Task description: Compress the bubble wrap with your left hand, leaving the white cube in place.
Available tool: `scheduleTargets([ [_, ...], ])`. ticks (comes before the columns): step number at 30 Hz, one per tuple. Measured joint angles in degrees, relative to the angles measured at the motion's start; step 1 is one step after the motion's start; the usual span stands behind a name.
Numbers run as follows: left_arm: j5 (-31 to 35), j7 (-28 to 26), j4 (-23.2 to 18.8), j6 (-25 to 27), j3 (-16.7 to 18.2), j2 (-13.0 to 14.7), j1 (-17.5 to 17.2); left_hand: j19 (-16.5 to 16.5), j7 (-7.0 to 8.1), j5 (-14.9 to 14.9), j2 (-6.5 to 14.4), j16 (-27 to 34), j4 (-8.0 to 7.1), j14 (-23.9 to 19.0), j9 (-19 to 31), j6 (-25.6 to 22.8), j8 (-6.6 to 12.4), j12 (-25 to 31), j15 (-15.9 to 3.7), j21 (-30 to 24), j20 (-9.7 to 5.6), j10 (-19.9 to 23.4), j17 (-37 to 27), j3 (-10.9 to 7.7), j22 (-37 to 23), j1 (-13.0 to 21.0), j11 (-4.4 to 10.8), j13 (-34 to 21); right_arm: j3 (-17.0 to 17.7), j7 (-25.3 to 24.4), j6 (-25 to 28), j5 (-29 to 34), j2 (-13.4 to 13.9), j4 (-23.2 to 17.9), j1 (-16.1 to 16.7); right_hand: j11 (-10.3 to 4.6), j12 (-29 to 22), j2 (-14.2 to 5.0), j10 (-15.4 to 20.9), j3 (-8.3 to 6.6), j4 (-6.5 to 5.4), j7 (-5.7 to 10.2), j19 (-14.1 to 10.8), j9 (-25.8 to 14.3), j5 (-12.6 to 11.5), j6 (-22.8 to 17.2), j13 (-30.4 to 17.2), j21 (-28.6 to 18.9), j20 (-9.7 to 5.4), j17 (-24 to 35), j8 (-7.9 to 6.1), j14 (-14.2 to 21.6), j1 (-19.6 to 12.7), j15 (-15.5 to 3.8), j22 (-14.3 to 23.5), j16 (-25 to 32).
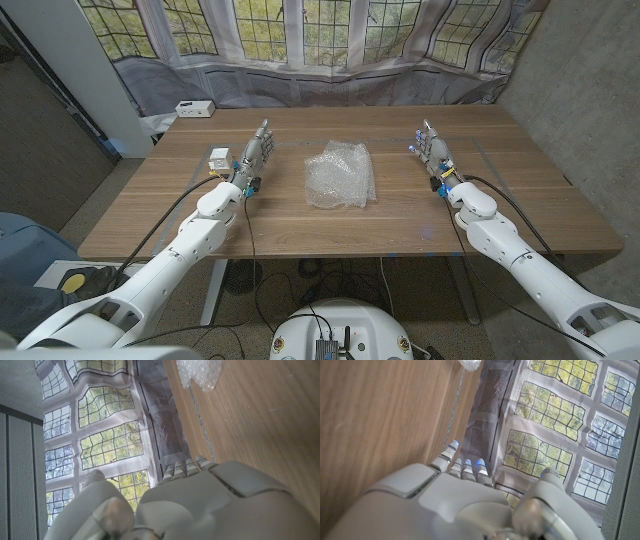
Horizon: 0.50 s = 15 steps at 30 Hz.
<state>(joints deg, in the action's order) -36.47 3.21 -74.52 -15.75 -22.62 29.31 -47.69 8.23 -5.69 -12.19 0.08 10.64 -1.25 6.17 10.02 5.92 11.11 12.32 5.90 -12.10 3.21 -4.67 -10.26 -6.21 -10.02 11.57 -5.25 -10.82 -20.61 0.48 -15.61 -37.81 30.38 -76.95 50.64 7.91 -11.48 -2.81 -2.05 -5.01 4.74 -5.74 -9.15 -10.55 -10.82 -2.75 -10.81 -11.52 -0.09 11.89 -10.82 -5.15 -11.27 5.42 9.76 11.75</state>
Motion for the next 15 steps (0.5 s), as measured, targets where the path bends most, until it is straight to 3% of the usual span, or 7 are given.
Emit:
scheduleTargets([
  [7,0.6,0.0,-0.5,-1.3,-0.3,-0.3,-0.5,-1.6,0.73,0.0,0.4,0.7,0.64,-2.2,0.0,-3.3,0.86,0.7,-0.24,-0.3,0.68,2.8,0.1,-0.65,0.0,1.3,0.11,0.0,0.4,-0.8,0.2,-0.2,0.6,-1.6,1.6,0.2,0.0,0.0,0.2,0.0,0.0,0.01,-0.2,0.0,0.0,0.0,0.0,0.0,0.19,0.0,0.0,0.1,0.0,0.13,0.0,0.0],
  [15,1.3,-1.3,-2.3,-3.2,0.2,-0.4,-1.7,-4.6,0.57,0.0,0.8,0.8,1.6,-4.9,0.0,-6.3,1.3,1.5,-0.7,-0.8,0.44,5.4,0.1,-1.11,0.0,2.3,0.14,0.0,0.7,-0.8,-1.2,-0.1,0.7,-2.0,2.5,0.2,0.0,0.0,0.2,0.24,0.24,0.01,-0.2,0.0,0.0,0.0,0.0,0.0,0.19,0.0,0.0,0.2,0.0,0.22,0.0,0.0],
])
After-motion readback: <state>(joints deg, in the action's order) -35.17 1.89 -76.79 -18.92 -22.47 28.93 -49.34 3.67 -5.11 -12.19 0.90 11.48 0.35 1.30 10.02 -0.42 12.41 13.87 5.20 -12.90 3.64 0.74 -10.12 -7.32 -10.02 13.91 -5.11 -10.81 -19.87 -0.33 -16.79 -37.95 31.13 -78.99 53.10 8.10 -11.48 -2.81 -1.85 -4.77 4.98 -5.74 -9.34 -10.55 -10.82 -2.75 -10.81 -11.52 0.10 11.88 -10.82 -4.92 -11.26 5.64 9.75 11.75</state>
